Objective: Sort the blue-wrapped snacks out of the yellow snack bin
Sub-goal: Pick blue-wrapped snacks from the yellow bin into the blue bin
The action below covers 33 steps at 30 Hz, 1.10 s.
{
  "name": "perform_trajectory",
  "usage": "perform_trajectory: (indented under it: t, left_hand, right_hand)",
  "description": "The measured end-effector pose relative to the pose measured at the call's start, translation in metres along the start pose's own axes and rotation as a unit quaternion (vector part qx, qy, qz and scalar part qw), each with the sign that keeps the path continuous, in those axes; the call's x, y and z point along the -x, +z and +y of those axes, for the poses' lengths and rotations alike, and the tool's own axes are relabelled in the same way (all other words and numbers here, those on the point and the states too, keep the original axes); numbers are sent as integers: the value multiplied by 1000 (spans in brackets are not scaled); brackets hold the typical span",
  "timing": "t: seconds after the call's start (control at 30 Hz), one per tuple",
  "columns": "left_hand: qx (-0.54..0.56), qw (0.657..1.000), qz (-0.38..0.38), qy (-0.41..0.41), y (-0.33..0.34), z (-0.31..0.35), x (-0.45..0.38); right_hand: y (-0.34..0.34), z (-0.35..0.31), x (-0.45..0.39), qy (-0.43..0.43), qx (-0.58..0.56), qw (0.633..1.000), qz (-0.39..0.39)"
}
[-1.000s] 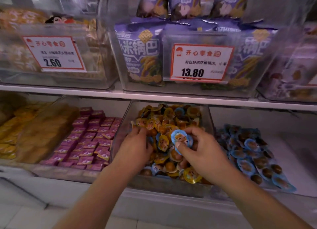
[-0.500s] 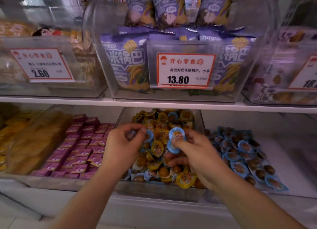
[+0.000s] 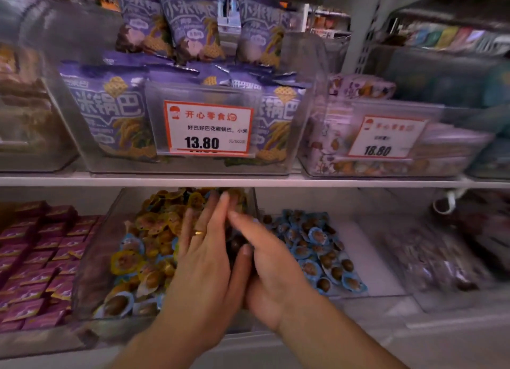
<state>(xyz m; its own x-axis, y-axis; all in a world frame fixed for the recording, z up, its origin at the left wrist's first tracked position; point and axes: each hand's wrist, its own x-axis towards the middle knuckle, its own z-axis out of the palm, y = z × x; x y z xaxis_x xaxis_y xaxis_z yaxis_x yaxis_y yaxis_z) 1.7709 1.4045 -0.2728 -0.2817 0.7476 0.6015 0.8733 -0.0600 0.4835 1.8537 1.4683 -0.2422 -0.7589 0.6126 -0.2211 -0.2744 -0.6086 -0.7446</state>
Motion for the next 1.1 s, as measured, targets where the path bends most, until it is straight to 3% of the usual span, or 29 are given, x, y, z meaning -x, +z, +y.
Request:
perform_trajectory:
  t: [0.07, 0.13, 0.23, 0.27, 0.33, 0.4, 0.5, 0.57, 0.67, 0.73, 0.8, 0.93, 1.03, 1.1]
  left_hand:
    - [41, 999, -29, 18, -1, 3, 1]
    - [161, 983, -81, 22, -3, 3, 6]
    - [266, 958, -104, -19, -3, -9, 11]
    - [248, 964, -90, -33, -4, -16, 10]
    - [171, 983, -67, -29, -5, -33, 8]
    - [124, 989, -80, -32, -8, -50, 6]
    - [106, 986, -111, -65, -16, -65, 7]
    - [108, 986, -103, -79, -24, -70, 7]
    - [54, 993, -71, -80, -47, -75, 6]
    - [-31, 996, -57, -63, -70, -81, 8]
    - [-112, 989, -77, -54, -93, -87, 14]
    - [-187, 974, -119, -42, -119, -91, 40]
    - [-224, 965, -137, -20, -125, -93, 59]
    - [-261, 950, -166, -30, -125, -96, 70]
  right_hand:
    - [-11, -7, 5, -42, 38, 998, 8]
    - [-27, -18, 7, -83, 71, 994, 25]
    - [-59, -47, 9, -105, 182, 974, 79]
    - [-74, -58, 10, -107, 268, 952, 100]
    - [-104, -77, 15, -79, 461, 875, 130]
    - [-133, -90, 22, -14, 571, 809, 139]
    - [-156, -97, 26, 10, 586, 793, 167]
    - [-153, -96, 20, -68, 571, 790, 213]
    - [-127, -87, 5, -197, 470, 827, 236]
    - [-100, -72, -3, -260, 451, 832, 190]
    - [-69, -50, -5, -304, 498, 805, 110]
    - [-14, -1, -7, -316, 640, 696, -78]
    - [8, 34, -20, -243, 732, 604, -201]
    - [8, 52, -28, -180, 784, 542, -243]
